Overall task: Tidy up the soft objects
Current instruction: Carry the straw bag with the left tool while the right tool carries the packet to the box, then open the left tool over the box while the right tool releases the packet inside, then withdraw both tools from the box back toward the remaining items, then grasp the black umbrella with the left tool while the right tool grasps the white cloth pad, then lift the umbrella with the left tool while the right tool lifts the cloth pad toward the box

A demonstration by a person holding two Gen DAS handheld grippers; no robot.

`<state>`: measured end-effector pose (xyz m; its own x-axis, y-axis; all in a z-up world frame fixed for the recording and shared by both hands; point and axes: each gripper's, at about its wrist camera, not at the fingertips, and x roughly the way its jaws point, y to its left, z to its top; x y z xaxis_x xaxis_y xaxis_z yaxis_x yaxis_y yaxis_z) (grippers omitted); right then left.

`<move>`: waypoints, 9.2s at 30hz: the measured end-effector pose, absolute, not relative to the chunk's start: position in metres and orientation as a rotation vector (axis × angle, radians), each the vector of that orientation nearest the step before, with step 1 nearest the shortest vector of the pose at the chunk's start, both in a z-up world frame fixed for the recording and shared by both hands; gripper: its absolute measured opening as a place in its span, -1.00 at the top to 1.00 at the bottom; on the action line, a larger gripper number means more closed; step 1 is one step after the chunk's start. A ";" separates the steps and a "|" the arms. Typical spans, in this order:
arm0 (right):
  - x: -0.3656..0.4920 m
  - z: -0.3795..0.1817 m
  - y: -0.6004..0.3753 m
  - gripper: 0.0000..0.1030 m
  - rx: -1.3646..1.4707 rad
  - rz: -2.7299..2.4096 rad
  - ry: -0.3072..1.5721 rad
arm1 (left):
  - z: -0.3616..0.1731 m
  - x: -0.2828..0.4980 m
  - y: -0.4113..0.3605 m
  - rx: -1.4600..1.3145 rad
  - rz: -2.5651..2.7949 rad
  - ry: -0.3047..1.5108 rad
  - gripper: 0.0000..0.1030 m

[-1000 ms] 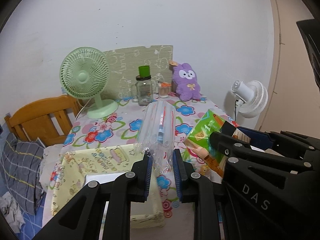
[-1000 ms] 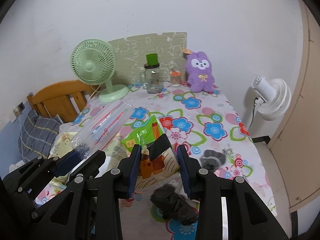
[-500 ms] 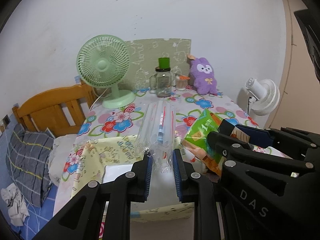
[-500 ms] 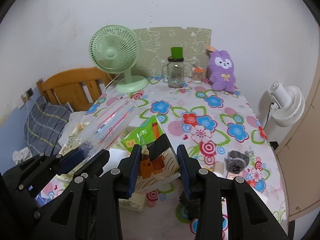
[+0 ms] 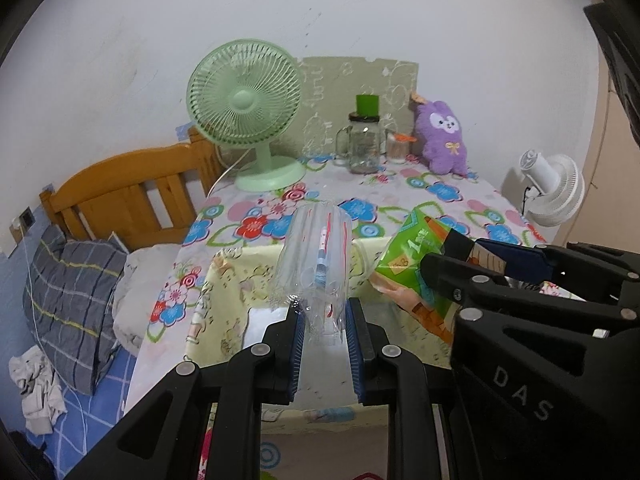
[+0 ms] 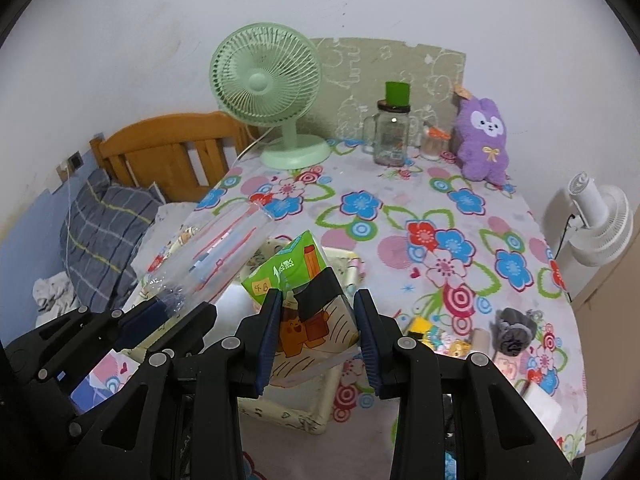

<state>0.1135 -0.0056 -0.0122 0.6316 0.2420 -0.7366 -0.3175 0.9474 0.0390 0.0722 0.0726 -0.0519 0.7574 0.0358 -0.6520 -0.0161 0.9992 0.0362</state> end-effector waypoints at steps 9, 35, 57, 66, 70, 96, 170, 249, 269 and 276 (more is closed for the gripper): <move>0.126 -0.030 0.010 0.23 -0.109 0.342 0.868 | -0.074 0.078 0.089 0.009 0.051 0.767 0.64; 0.156 -0.059 0.031 -0.49 -0.114 0.425 0.929 | -0.095 0.107 0.101 -0.029 0.118 0.897 -0.57; 0.120 -0.017 -0.022 -0.55 -0.121 0.331 0.819 | -0.054 0.088 0.051 0.017 0.066 0.778 -0.83; 0.106 -0.003 -0.049 -0.61 -0.092 0.298 0.775 | -0.040 0.077 0.025 0.037 0.036 0.737 -0.86; 0.099 0.003 -0.063 -0.68 -0.085 0.275 0.753 | -0.036 0.073 0.012 0.043 0.021 0.722 -0.89; 0.065 0.011 -0.143 -0.78 -0.047 0.159 0.688 | -0.032 0.054 -0.061 0.080 -0.094 0.676 -0.99; 0.084 -0.148 -0.248 -0.88 0.059 -0.035 0.859 | -0.173 0.075 -0.132 0.120 -0.299 0.813 -0.10; 0.070 0.002 -0.168 0.04 0.024 0.081 0.653 | -0.034 0.067 -0.087 0.153 -0.231 0.631 0.40; 0.087 0.018 -0.116 0.04 -0.010 0.168 0.635 | -0.020 0.075 -0.035 0.098 -0.176 0.606 0.40; 0.093 0.016 -0.094 0.04 -0.031 0.198 0.639 | -0.023 0.079 -0.013 0.085 -0.147 0.613 0.39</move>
